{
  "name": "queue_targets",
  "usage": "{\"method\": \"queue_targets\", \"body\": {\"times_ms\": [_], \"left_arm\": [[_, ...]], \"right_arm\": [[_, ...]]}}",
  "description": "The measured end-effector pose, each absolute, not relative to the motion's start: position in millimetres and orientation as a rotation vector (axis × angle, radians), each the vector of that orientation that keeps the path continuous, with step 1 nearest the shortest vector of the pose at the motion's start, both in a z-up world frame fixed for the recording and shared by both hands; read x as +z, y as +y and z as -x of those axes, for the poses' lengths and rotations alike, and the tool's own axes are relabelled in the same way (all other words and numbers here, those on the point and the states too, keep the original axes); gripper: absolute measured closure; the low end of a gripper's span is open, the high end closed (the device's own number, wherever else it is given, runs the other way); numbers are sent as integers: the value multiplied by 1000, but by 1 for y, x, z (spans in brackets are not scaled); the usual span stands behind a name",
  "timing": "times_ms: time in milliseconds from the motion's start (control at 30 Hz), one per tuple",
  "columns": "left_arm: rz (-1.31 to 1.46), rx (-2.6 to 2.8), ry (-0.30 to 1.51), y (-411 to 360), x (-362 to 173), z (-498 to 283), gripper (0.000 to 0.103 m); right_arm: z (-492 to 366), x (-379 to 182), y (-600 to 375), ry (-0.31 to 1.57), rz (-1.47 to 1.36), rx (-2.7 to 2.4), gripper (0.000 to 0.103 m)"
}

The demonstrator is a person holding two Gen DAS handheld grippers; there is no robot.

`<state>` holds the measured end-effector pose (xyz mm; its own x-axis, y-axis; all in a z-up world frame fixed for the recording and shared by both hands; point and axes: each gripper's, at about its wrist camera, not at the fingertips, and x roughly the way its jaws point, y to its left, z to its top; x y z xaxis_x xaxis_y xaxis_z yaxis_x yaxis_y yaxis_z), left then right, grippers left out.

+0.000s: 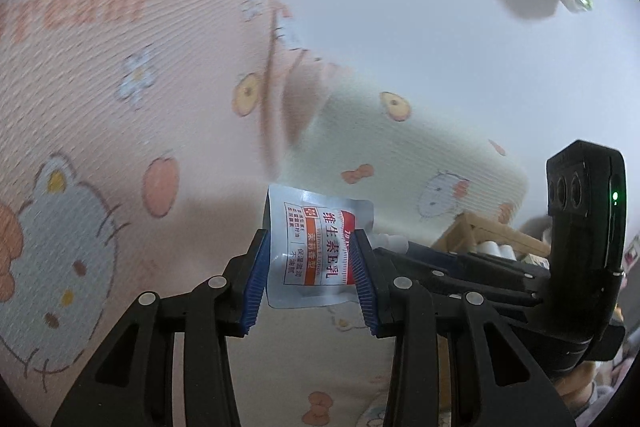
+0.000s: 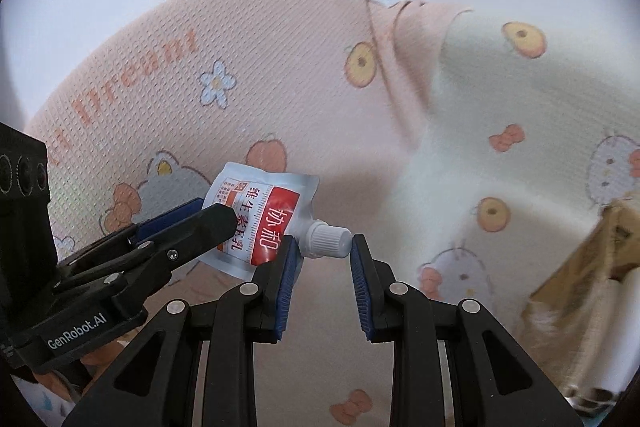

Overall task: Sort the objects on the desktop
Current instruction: 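Lift the pouch with the left gripper toward the cardboard box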

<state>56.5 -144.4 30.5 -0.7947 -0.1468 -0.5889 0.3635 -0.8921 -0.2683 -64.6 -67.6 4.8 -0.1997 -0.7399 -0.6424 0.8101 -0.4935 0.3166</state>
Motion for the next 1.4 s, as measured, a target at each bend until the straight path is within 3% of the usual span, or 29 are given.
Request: {"method": "queue_targets", "body": {"times_ms": [667,1133,1400], "left_arm": [[-910,-2842,308,-44,48,-13,60],[-1057,-2961,-76,52,42,15,60],[-1225,-2967,-123,75,25,31,60]], "right_arm": [[86,27,46,68,-940,-1980,79],[111,6,137,-51,-1113,-2056,79],[123,-8,158,-12,-1181,-2064,79]]}}
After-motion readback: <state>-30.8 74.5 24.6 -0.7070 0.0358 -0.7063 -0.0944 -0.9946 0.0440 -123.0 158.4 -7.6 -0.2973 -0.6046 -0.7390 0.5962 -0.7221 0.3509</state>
